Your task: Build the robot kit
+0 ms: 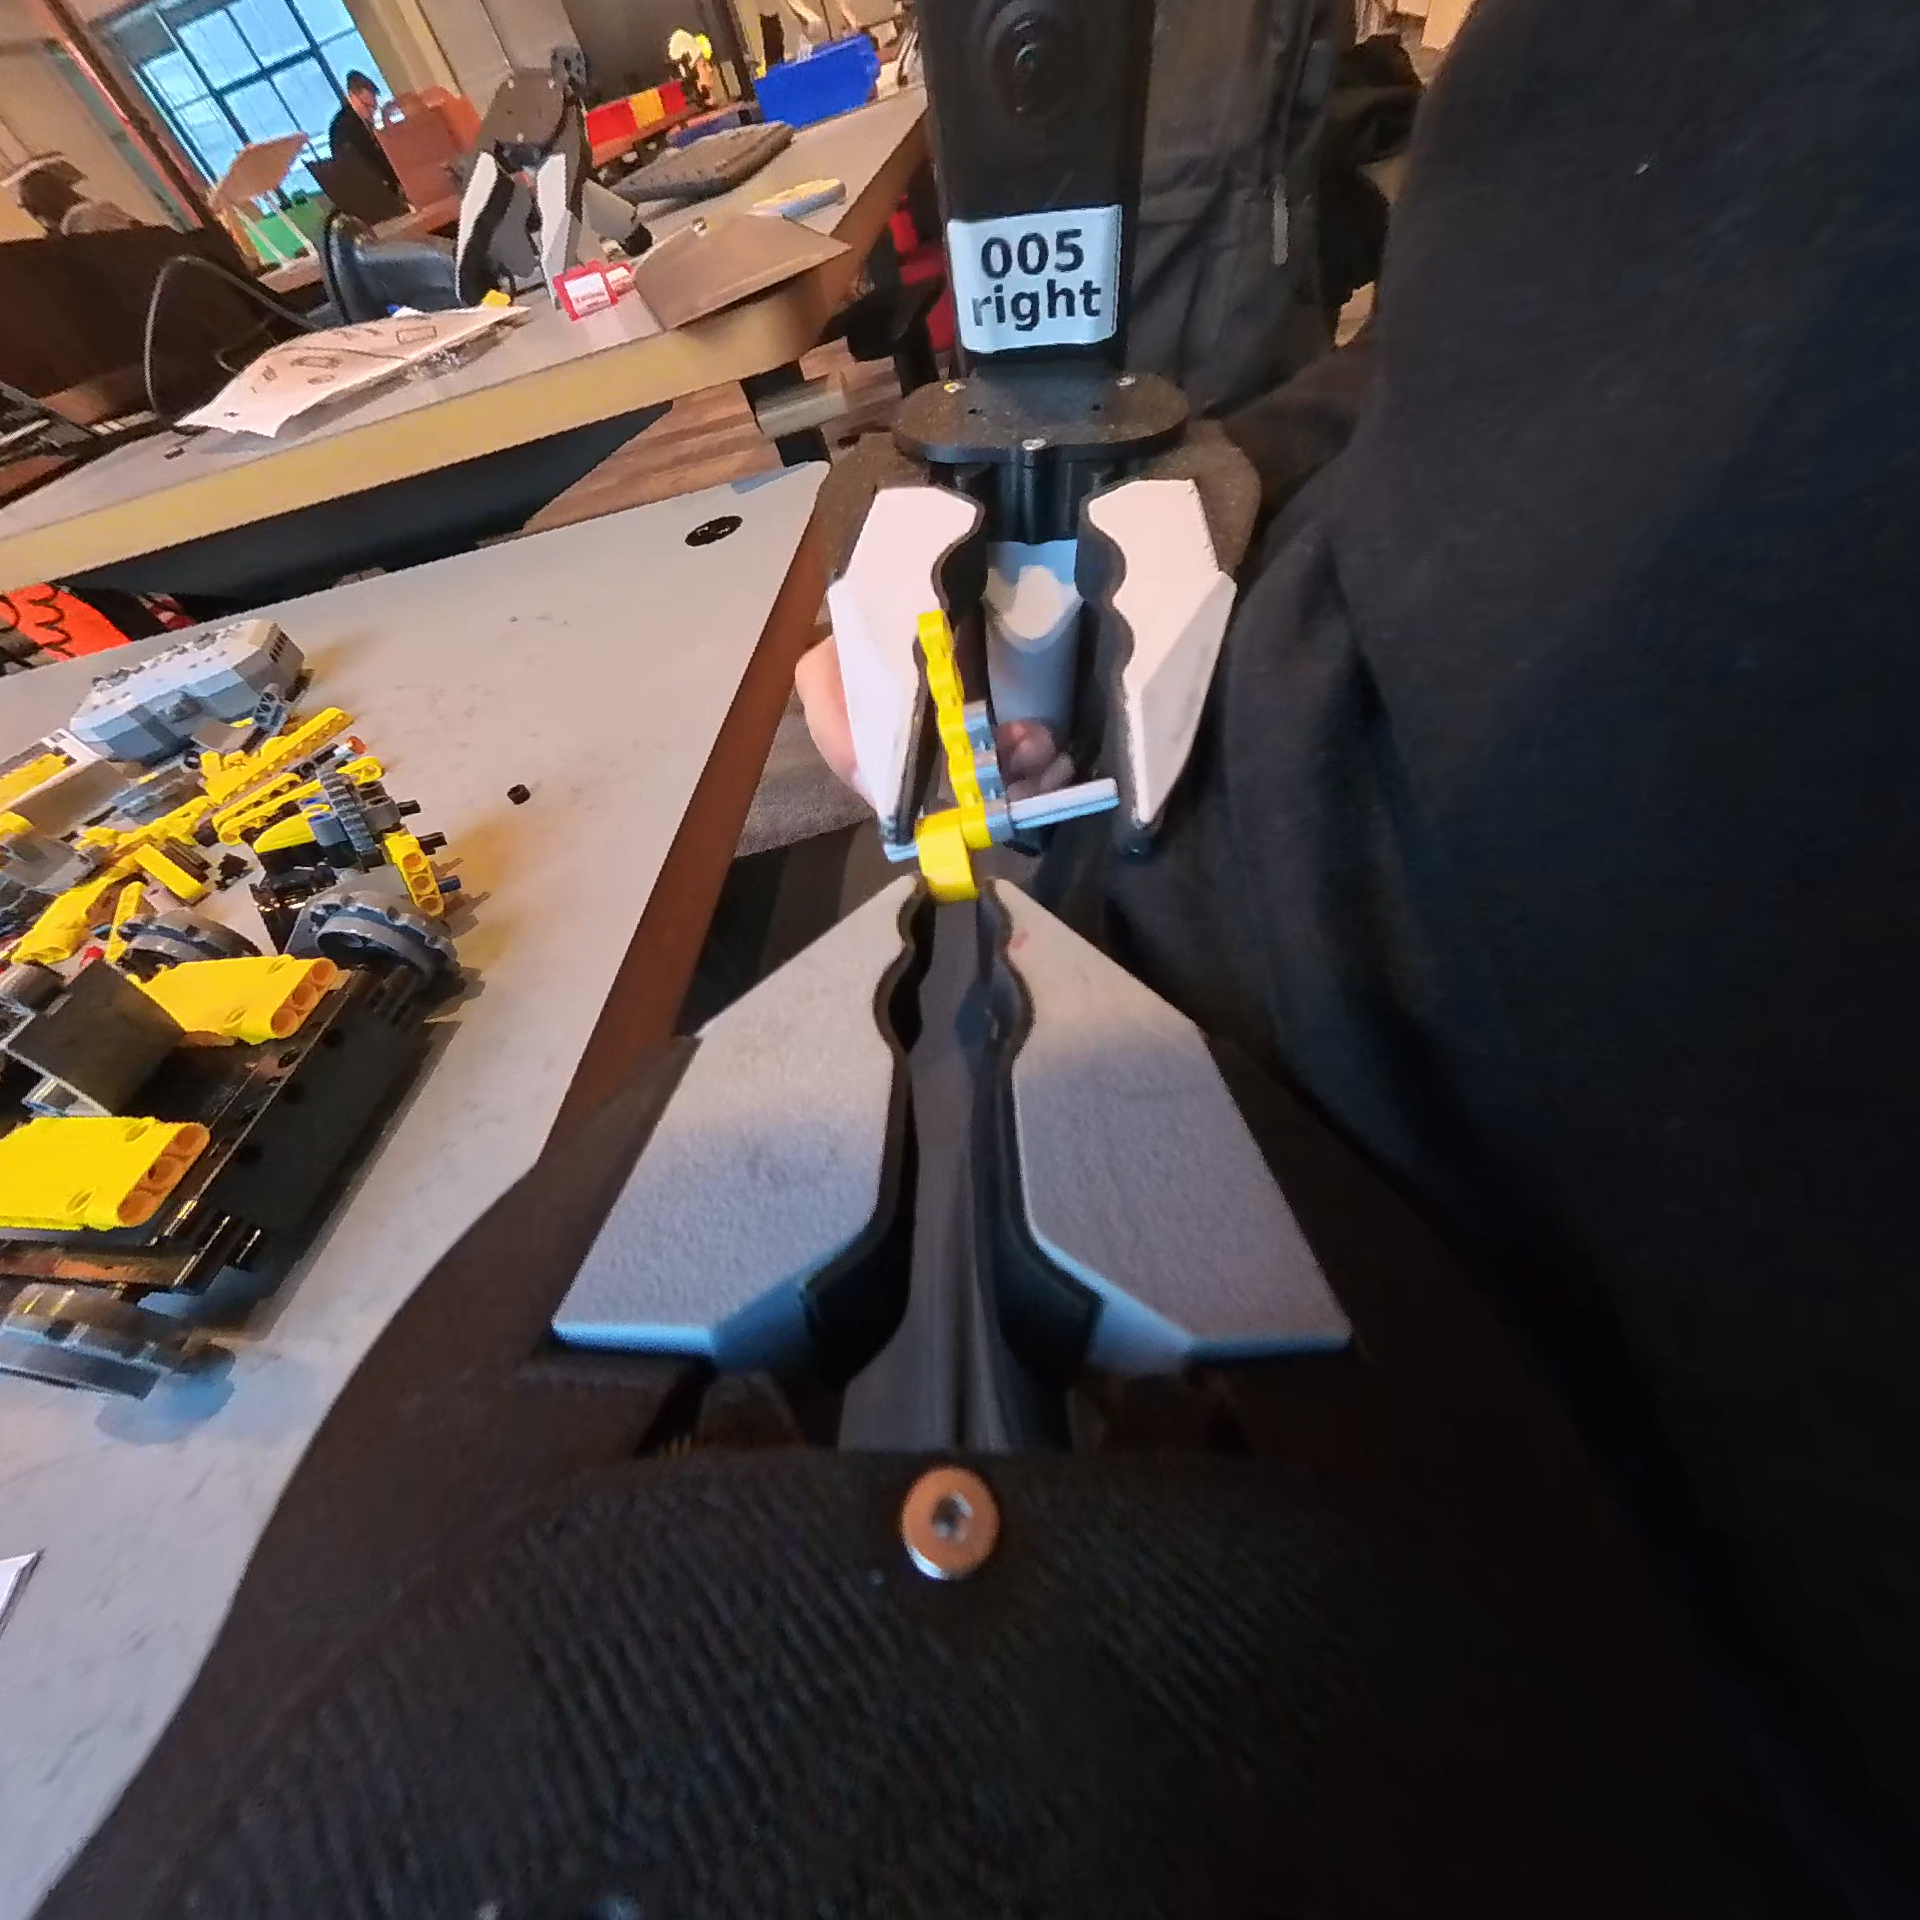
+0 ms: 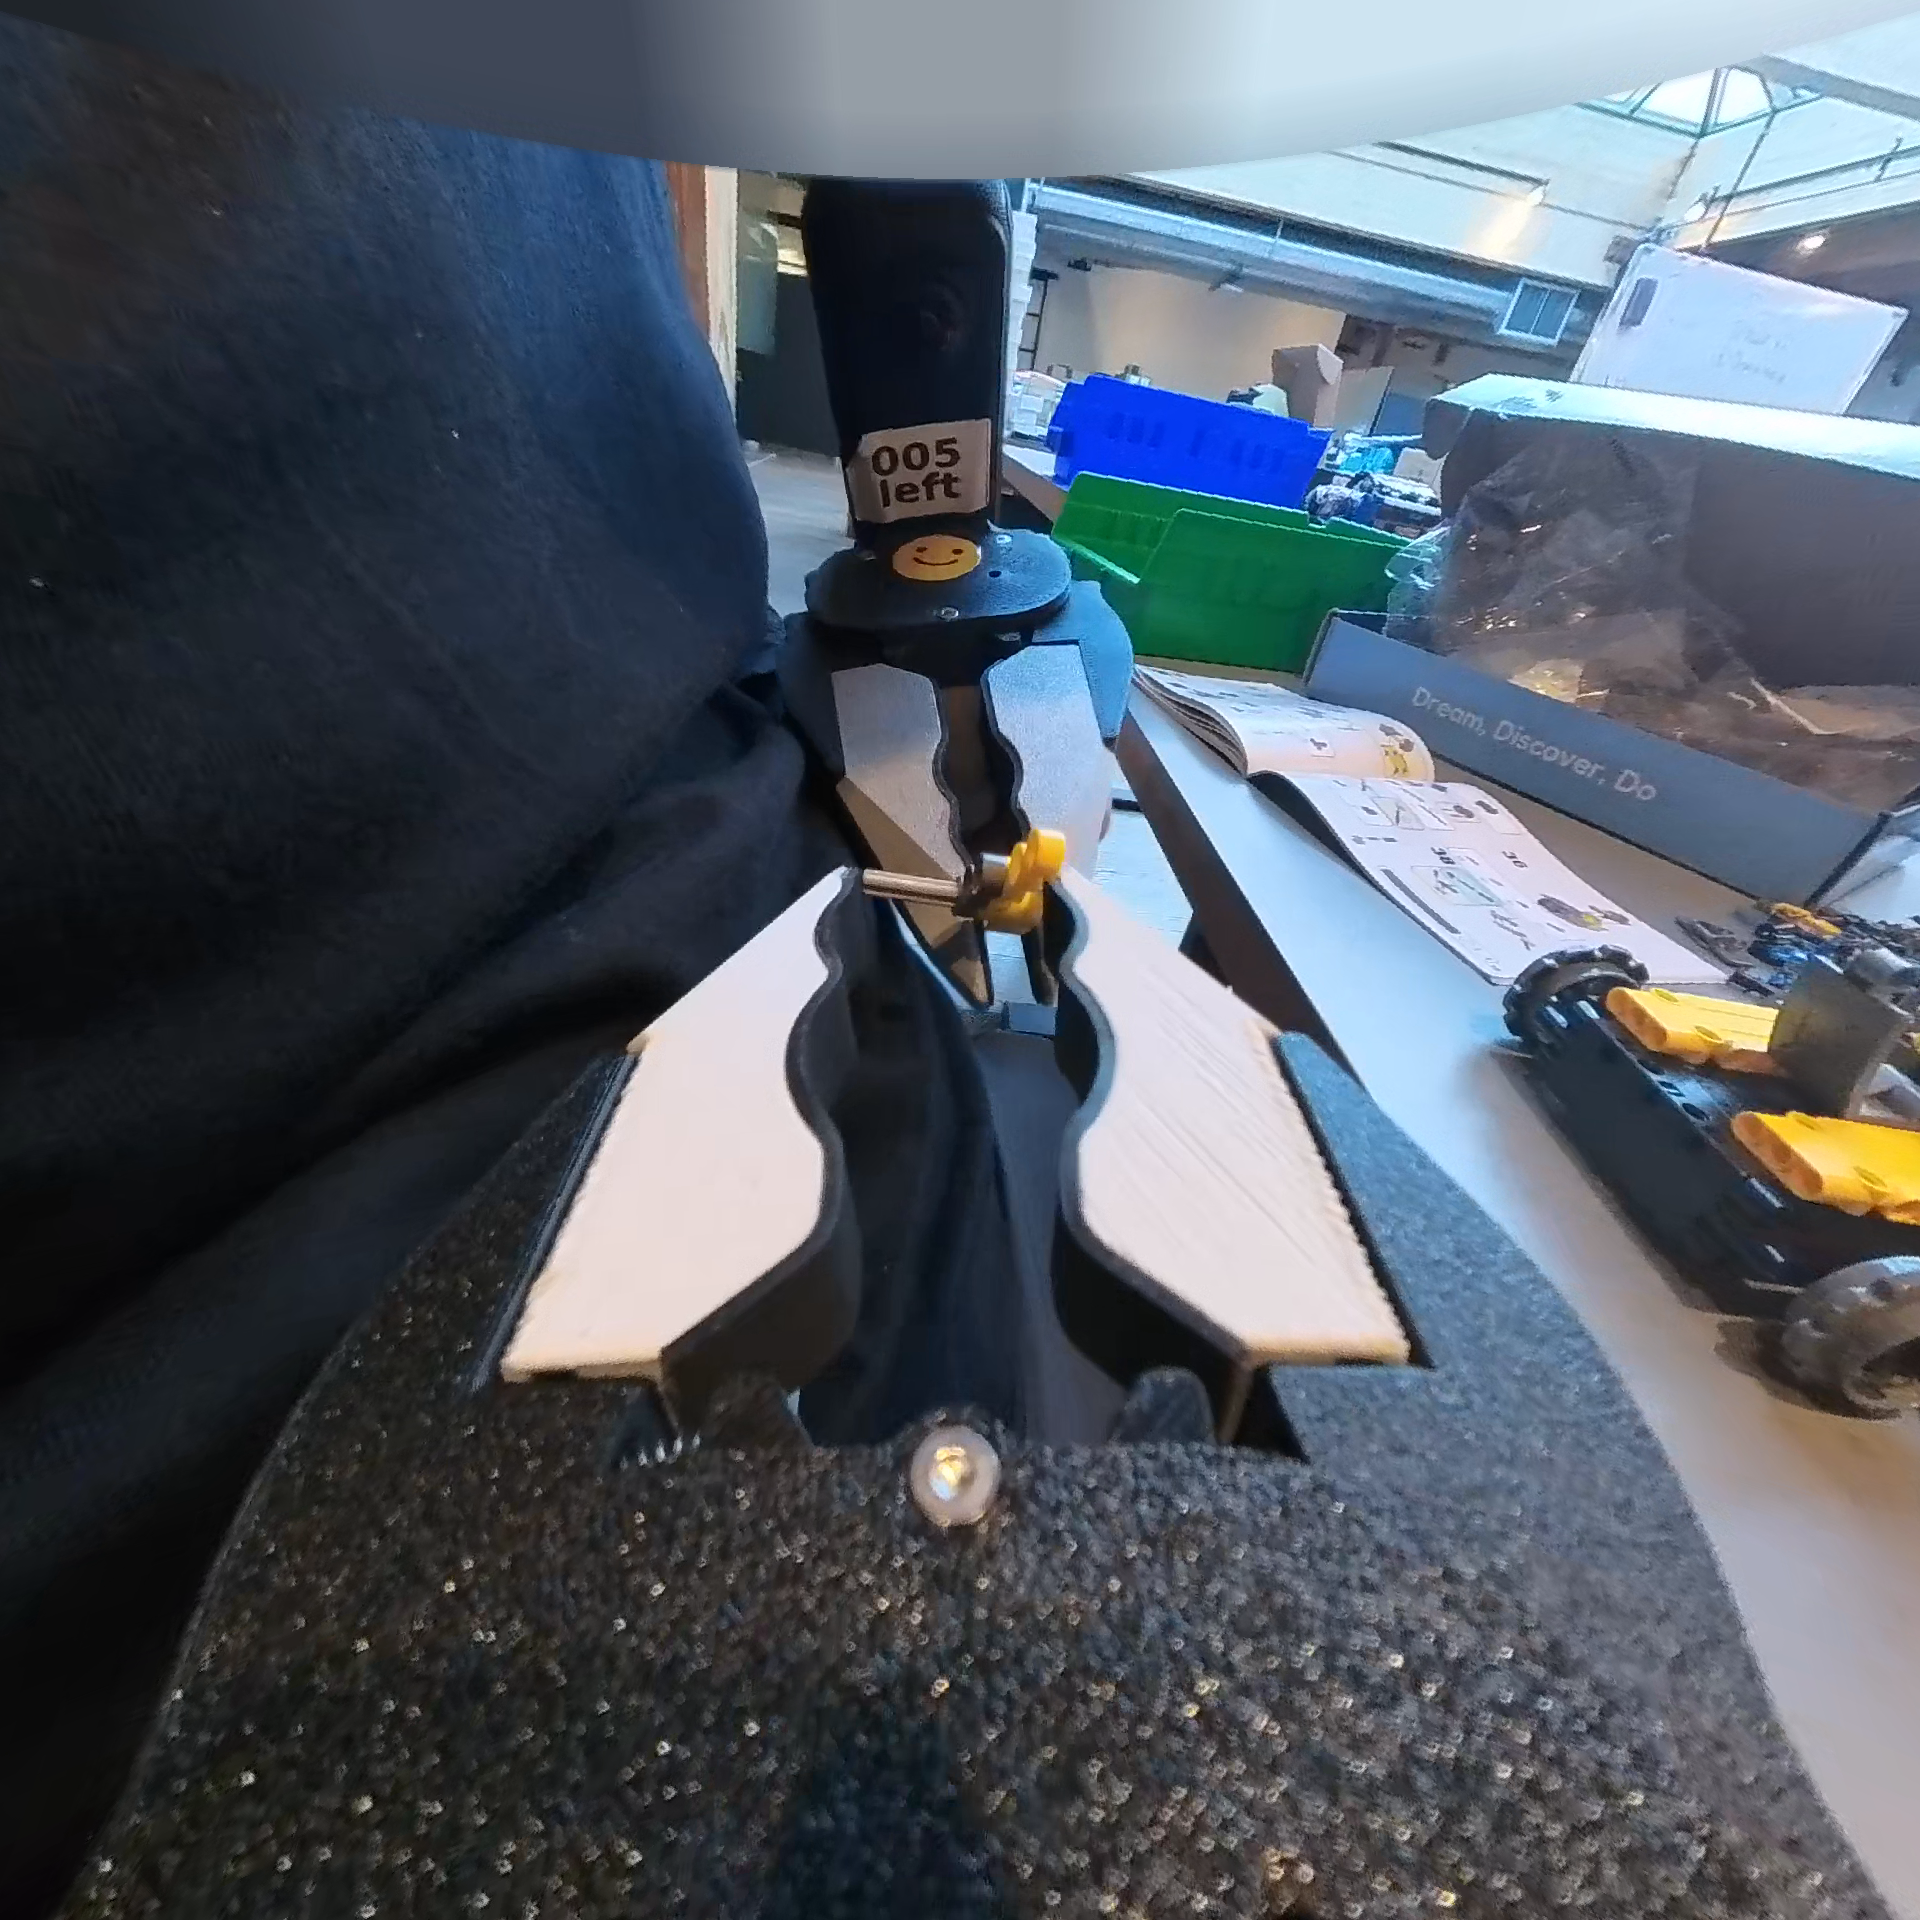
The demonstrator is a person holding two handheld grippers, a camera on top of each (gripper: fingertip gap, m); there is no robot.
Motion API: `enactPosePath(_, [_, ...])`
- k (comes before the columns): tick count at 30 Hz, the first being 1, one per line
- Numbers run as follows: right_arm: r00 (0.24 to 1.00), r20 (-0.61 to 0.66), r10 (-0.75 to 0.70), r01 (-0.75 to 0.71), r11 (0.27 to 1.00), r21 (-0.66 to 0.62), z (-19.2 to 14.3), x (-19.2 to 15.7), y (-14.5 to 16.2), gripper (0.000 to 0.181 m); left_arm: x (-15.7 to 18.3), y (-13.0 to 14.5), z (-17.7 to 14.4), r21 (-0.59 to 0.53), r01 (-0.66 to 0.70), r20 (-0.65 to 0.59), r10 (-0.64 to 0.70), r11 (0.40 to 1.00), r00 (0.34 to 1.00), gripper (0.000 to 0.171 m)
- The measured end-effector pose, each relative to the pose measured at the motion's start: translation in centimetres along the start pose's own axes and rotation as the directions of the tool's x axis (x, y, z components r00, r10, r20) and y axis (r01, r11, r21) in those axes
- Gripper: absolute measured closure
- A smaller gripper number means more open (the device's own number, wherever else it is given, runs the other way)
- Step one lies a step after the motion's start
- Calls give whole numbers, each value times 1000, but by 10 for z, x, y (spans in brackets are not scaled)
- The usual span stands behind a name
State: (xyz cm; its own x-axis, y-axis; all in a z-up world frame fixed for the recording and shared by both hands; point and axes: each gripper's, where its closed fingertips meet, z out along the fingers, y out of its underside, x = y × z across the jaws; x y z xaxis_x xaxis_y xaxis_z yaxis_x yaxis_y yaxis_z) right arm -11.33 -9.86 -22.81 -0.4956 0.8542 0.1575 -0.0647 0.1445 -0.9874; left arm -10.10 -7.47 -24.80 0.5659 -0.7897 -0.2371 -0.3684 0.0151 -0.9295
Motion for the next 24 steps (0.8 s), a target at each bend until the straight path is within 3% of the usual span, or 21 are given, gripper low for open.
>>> enactPosePath(8, [999,9,39,-38,998,-43,2,-1,5,148,3,8,6,-72,94,-26,-96,993,995,166])
enactPosePath(17, [996,-11,85,-85,996,-17,4,9,4,151,-10,12,3,-93,-13,66,19,996,998,168])
enactPosePath(24, [1000,-19,14,-15,999,-44,3,7,7,154,-5,13,5,-82,34,29,-32,996,999,168])
